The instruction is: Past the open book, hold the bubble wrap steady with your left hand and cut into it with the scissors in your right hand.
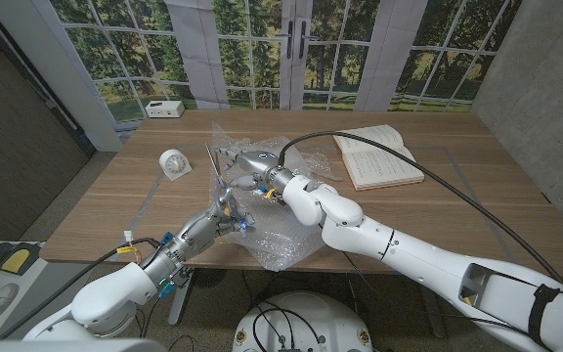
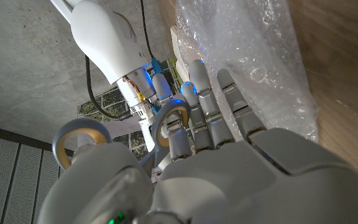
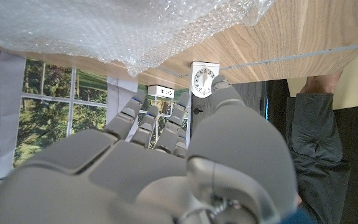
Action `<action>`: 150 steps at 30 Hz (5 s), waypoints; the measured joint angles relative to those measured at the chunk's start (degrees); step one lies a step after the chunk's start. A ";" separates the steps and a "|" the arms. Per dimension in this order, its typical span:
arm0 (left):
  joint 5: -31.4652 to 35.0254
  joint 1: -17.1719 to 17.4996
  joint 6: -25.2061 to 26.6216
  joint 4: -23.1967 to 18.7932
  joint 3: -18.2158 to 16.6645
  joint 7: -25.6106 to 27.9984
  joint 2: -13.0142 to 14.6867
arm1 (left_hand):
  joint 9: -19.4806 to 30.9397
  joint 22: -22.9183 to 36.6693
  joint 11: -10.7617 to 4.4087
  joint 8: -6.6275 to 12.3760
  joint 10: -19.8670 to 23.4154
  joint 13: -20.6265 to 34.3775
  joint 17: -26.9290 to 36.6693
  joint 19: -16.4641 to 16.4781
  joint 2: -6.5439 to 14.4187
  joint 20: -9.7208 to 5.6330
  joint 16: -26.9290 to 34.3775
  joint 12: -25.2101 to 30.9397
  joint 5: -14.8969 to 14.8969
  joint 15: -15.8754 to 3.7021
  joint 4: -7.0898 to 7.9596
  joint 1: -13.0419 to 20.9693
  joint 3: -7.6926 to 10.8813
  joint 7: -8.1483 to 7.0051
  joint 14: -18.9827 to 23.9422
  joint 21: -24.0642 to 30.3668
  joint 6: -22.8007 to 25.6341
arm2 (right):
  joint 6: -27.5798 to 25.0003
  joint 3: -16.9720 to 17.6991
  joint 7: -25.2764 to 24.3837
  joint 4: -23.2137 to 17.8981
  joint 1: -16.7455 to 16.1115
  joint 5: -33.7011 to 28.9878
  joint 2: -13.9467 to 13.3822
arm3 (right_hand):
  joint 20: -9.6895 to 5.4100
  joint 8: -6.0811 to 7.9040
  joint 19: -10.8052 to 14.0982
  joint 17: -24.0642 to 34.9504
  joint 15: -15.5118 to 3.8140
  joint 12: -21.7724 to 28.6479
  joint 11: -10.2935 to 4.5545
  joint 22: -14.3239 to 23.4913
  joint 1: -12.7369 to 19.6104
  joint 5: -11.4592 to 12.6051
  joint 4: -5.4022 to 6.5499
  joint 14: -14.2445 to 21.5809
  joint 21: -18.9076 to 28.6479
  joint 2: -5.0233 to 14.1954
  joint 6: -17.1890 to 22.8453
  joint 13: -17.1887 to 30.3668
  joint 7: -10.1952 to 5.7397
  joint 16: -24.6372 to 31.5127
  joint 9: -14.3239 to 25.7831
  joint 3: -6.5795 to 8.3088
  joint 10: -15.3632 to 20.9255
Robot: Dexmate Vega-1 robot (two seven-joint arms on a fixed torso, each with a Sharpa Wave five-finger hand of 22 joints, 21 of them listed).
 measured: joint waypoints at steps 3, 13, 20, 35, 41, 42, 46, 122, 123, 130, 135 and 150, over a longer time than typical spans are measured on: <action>0.00 0.05 -0.17 0.01 -0.04 -0.01 -0.05 | 0.24 0.00 0.00 0.00 0.00 0.01 -0.03 0.04 0.00 -0.04 0.00 0.00 0.00 0.00 0.00 0.00 0.00 0.00 0.00 0.00 0.00 | -0.42 -0.55 -0.42 0.26 0.09 -1.74 0.19 | 0.00 0.00 0.00 0.00 -0.20 0.00 -0.01 0.00 -0.12 0.00 0.23 0.20 0.00 -0.12 -0.41 -0.11 -0.41 0.00 0.00 -0.23 0.00; 0.07 0.23 -0.31 0.01 -0.18 -0.05 -0.08 | 0.26 -0.01 -0.10 -0.24 0.29 -0.12 -0.02 0.31 0.00 -0.31 0.00 -0.15 0.01 0.00 0.00 0.00 0.00 -0.03 0.00 -0.21 0.18 | -1.00 -1.45 -0.69 1.66 0.41 -4.92 0.88 | 0.09 0.00 0.52 -0.28 -0.20 0.00 1.42 0.00 -0.35 0.00 0.00 0.20 0.00 -0.35 -0.64 -0.37 -0.17 0.00 0.00 -0.47 -0.02; 0.13 0.25 -0.31 -0.10 -0.21 -0.06 -0.10 | 0.53 -0.01 -0.10 -0.24 0.30 0.00 0.02 0.31 0.00 -0.31 0.01 -0.16 0.01 0.00 -0.01 0.00 0.01 -0.03 0.00 -0.21 0.19 | -0.45 -1.71 0.06 3.01 1.09 -5.15 1.22 | -0.22 0.00 0.83 -0.28 -0.20 0.00 1.73 0.00 -0.35 0.00 0.24 0.20 0.00 -0.35 -1.12 -0.64 -0.31 0.00 0.00 -0.71 -0.33; 0.18 0.36 -0.26 -0.30 -0.26 -0.06 -0.19 | 0.74 -0.02 -0.10 -0.84 0.30 -0.01 0.13 0.31 0.00 -0.31 0.28 -0.17 -0.35 0.00 -0.07 0.00 0.07 -0.13 0.00 -0.44 0.30 | 0.71 -2.12 1.79 5.16 2.02 -4.74 1.78 | -0.22 -0.49 0.82 -0.27 -0.19 0.00 2.01 0.00 -1.33 0.00 0.63 0.19 0.00 -0.72 -2.33 -1.00 -0.29 -0.34 0.00 -1.11 -0.67; 0.20 0.39 -0.23 -0.31 -0.28 -0.07 -0.23 | 0.79 -0.02 -0.11 -0.84 0.31 0.10 0.09 0.31 0.00 -0.31 0.28 -0.22 -0.36 0.00 -0.07 0.00 0.08 -0.21 0.00 -0.44 0.39 | 0.42 -2.76 2.31 6.57 2.62 -4.75 2.34 | -0.19 -0.49 0.79 -0.27 0.02 -0.47 0.68 0.00 -1.89 0.00 0.87 -0.02 0.00 -0.78 -3.32 -1.16 -0.44 -0.74 0.00 -1.34 -2.00; 0.20 0.40 -0.23 -0.31 -0.29 -0.07 -0.24 | 0.79 -0.02 -0.11 -0.84 0.31 0.10 0.03 0.30 0.00 -0.31 0.28 -0.23 -0.36 0.00 -0.07 0.00 0.07 -0.21 0.00 -0.44 0.39 | 0.39 -2.76 2.35 6.57 2.62 -4.75 2.34 | -0.01 -0.49 0.61 -0.27 0.00 -0.46 0.70 0.00 -1.97 0.00 1.04 -0.05 0.00 -0.69 -3.39 -1.30 -0.53 -0.79 0.00 -1.52 -2.22; 0.20 0.46 -0.23 -0.31 -0.34 -0.11 -0.28 | 0.79 -0.02 -0.18 -1.06 0.39 0.11 0.00 0.30 0.00 -0.31 0.28 -0.25 -0.36 0.00 -0.07 0.00 0.08 -0.22 0.00 -0.44 0.40 | -0.06 -3.12 2.79 7.26 2.92 -4.82 2.66 | 0.00 -0.64 0.60 -0.27 0.01 -0.46 1.61 0.00 -2.48 0.00 1.34 -0.66 0.00 -0.18 -3.79 -1.43 -0.31 -0.79 0.00 -1.82 -3.12; -0.75 -0.56 -0.26 0.83 0.22 -0.44 -0.16 | 1.85 -0.03 -0.28 -2.34 0.71 0.26 0.05 0.51 0.22 -0.10 0.67 -0.44 -0.29 0.00 0.09 -0.22 0.06 -0.18 0.00 -1.33 1.03 | 0.70 -7.17 -1.84 16.83 5.61 -2.51 5.57 | -2.38 0.95 2.56 -0.12 -0.09 3.46 -3.34 0.00 -2.91 1.33 0.66 5.28 0.02 1.75 0.64 -1.20 -0.80 0.77 0.00 -2.00 7.56; -0.75 -0.58 -0.26 0.85 0.23 -0.44 -0.16 | 1.85 -0.03 -0.28 -2.34 0.71 0.26 0.00 0.51 0.22 -0.10 0.67 -0.44 -0.29 0.00 0.09 -0.22 0.06 -0.18 0.00 -1.33 1.03 | 0.76 -7.17 -1.93 16.83 5.61 -2.48 5.57 | -2.50 1.07 2.68 -0.04 0.00 3.72 -3.45 0.00 -2.64 1.33 0.66 5.54 0.02 2.03 0.80 -1.04 -0.96 0.91 0.00 -2.00 7.71; -0.93 -0.77 -0.28 0.94 0.38 -0.44 -0.08 | 2.12 0.27 -0.28 -2.79 0.71 0.21 0.07 0.51 0.22 -0.10 0.67 -0.45 -0.29 0.00 0.08 -0.22 0.07 -0.13 0.00 -1.33 1.10 | 1.46 -6.69 -3.70 17.22 5.22 -2.11 5.48 | -3.19 1.07 3.38 0.16 -0.09 4.88 -3.51 0.00 -0.71 1.32 -0.37 6.45 0.45 2.29 2.10 0.22 -1.02 1.40 0.00 -0.96 10.43; -1.03 -0.96 -0.28 0.99 0.48 -0.44 0.06 | 2.12 0.26 -0.20 -2.79 0.79 0.26 -0.03 0.51 0.23 -0.10 0.67 -0.47 -0.29 0.00 0.08 -0.22 0.07 -0.14 0.00 -1.49 1.11 | 2.09 -6.67 -3.92 17.43 5.20 -1.84 5.37 | -1.95 0.16 2.87 0.43 -0.07 3.58 -2.39 0.00 -1.74 0.43 0.07 4.92 0.50 0.05 0.57 1.88 0.07 0.66 0.00 -2.50 5.16; -1.26 -1.52 -0.13 1.24 0.86 -0.36 0.34 | 2.38 0.26 -0.20 -3.18 0.80 0.26 0.02 0.51 0.22 -0.10 0.67 -0.49 -0.29 0.00 0.08 -0.22 0.07 -0.23 0.00 -1.77 1.22 | 3.29 -6.94 -3.24 18.42 5.91 -1.70 5.29 | -0.13 -0.05 2.37 0.25 -0.05 2.90 -2.17 0.00 -1.55 0.43 -0.41 3.42 0.18 -1.41 -1.08 2.71 1.08 -0.34 0.00 -3.20 4.00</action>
